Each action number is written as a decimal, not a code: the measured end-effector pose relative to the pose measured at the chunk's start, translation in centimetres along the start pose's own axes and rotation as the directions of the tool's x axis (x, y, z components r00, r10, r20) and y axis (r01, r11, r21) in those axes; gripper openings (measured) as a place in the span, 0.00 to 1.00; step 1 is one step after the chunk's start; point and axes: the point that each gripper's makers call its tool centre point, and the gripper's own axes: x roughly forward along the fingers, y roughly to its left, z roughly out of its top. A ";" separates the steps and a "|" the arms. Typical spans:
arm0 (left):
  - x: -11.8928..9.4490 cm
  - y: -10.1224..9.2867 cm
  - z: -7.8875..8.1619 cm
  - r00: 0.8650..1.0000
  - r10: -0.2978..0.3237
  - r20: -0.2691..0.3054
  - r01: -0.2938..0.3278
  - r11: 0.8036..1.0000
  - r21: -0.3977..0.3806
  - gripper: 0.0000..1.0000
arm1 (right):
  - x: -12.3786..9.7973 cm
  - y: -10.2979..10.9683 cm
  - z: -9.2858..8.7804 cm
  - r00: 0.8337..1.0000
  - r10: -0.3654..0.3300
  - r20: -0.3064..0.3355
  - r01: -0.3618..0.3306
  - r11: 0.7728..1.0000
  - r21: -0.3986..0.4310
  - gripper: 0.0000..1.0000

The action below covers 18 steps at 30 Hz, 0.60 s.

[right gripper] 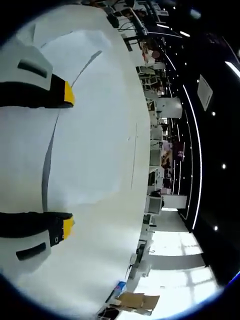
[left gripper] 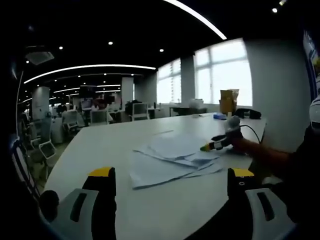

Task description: Organize the stack of printing papers by aligning and flattening the scattered papers on the table

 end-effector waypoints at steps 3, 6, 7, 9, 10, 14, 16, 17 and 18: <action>0.0 0.0 0.0 1.000 0.000 0.000 0.000 1.000 0.000 0.95 | 0.0 0.0 -0.1 1.000 0.004 -0.004 -0.004 1.000 0.006 0.79; 0.1 -0.1 -0.1 1.000 0.000 -0.001 0.000 1.000 0.000 0.95 | 0.0 0.1 -0.1 1.000 0.010 -0.007 -0.010 1.000 0.015 0.78; 0.1 -0.1 -0.1 1.000 0.000 -0.001 0.000 1.000 0.000 0.95 | 0.0 0.1 -0.1 1.000 0.010 -0.007 -0.010 1.000 0.016 0.78; 0.1 -0.1 -0.1 1.000 -0.001 -0.001 0.001 1.000 0.000 0.95 | 0.0 0.1 -0.1 1.000 0.011 -0.007 -0.011 1.000 0.016 0.77; 0.1 -0.1 -0.1 1.000 -0.001 -0.001 0.001 1.000 0.000 0.94 | 0.0 0.1 -0.1 1.000 0.011 -0.007 -0.011 1.000 0.016 0.77; 0.1 -0.2 -0.2 1.000 -0.003 -0.003 0.003 1.000 -0.001 0.94 | 0.1 0.0 -0.1 1.000 0.014 -0.008 -0.014 1.000 0.017 0.74; 0.2 -0.2 -0.2 1.000 -0.003 -0.003 0.003 1.000 -0.001 0.94 | 0.1 -0.1 -0.1 1.000 0.014 -0.008 -0.013 1.000 0.018 0.73; 0.2 -0.2 -0.2 1.000 -0.003 -0.003 0.003 1.000 -0.001 0.94 | 0.1 -0.1 -0.1 1.000 0.013 -0.007 -0.013 1.000 0.018 0.72; 0.2 -0.2 -0.1 1.000 -0.004 -0.001 0.004 1.000 -0.001 0.94 | 0.2 -0.2 -0.1 1.000 0.014 -0.007 -0.014 1.000 0.018 0.71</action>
